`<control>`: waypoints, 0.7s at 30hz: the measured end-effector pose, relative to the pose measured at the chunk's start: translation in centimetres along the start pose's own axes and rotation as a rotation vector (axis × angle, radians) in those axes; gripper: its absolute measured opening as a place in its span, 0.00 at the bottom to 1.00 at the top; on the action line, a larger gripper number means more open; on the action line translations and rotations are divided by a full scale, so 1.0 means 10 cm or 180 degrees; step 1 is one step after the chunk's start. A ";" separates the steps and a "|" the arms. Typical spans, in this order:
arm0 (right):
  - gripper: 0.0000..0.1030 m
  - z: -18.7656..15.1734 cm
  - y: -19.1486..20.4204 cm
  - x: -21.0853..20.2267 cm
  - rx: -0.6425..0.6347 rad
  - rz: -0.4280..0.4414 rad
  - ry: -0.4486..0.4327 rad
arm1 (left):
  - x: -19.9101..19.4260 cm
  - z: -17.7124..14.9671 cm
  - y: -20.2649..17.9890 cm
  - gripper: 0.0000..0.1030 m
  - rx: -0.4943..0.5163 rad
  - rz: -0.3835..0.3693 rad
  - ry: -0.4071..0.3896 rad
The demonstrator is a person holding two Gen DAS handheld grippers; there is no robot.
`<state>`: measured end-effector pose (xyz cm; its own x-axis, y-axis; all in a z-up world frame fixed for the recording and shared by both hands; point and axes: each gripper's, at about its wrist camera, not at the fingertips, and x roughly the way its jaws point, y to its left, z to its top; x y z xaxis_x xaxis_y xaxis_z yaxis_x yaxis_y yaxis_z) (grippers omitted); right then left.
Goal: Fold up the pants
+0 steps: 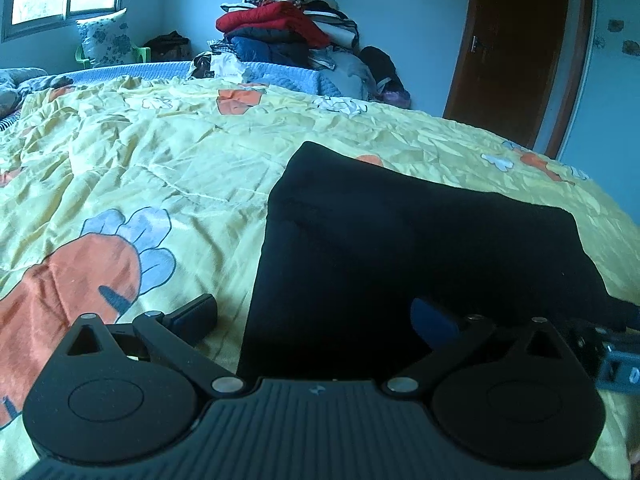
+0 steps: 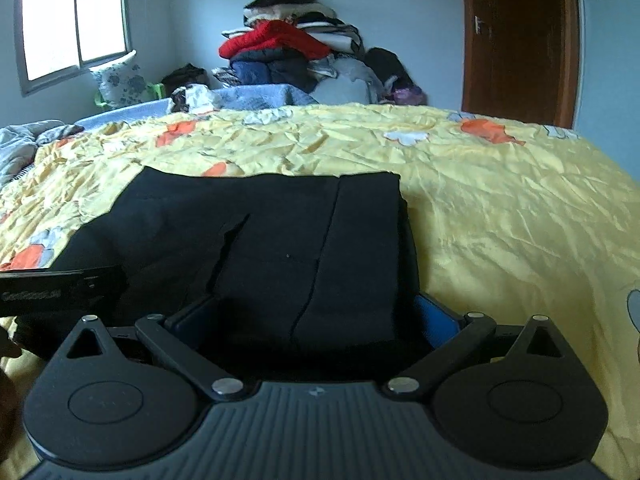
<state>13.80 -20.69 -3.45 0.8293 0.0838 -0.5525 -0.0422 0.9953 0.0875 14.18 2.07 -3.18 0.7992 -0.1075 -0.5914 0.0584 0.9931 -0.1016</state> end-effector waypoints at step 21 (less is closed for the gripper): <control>1.00 -0.32 0.25 -0.64 0.0052 -0.0011 0.0184 | -0.68 -0.44 0.11 0.99 0.0351 -0.0227 0.0274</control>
<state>6.64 -18.60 -2.33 0.7958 0.0835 -0.5998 -0.0300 0.9947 0.0987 6.19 3.70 -2.81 0.7366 -0.1768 -0.6528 0.1822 0.9814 -0.0601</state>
